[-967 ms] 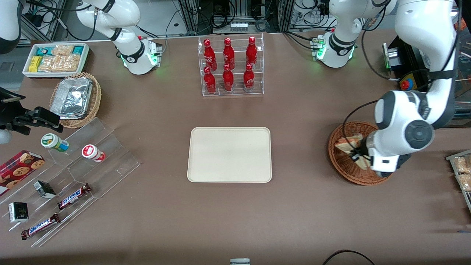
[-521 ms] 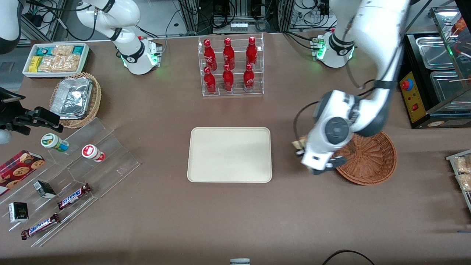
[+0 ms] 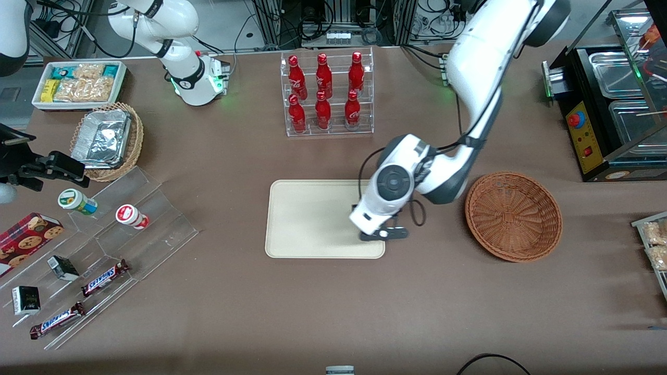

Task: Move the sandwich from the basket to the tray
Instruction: 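Carry the held sandwich over to the cream tray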

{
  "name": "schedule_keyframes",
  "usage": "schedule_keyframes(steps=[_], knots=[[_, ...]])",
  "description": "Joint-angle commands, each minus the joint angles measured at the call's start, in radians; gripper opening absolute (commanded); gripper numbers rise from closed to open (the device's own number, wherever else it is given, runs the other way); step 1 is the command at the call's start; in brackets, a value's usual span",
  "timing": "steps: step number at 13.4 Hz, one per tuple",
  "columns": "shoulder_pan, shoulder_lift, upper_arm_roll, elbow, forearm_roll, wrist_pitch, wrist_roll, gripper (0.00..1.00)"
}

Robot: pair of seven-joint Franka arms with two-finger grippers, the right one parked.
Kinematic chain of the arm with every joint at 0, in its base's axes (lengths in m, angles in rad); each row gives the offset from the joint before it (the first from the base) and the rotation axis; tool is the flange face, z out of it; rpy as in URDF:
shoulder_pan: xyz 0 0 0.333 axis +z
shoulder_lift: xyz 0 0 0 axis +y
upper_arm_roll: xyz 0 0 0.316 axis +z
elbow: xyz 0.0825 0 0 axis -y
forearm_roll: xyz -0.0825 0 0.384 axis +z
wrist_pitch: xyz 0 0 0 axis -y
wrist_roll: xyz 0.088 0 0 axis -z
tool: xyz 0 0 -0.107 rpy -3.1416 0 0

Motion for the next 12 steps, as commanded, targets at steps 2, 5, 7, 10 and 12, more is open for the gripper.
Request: schedule_keyframes(steps=[2,5,7,10,12], knots=[[-0.039,0.095,0.008,0.074,-0.006,-0.002,0.065,0.29],[-0.045,0.130,0.005,0.091,-0.006,0.016,0.045,0.31],[-0.050,0.130,0.008,0.093,-0.006,0.016,0.028,0.32],[-0.050,0.132,0.010,0.093,-0.005,0.015,0.026,0.35],[-0.050,0.130,0.011,0.091,0.002,0.015,0.026,0.43]])
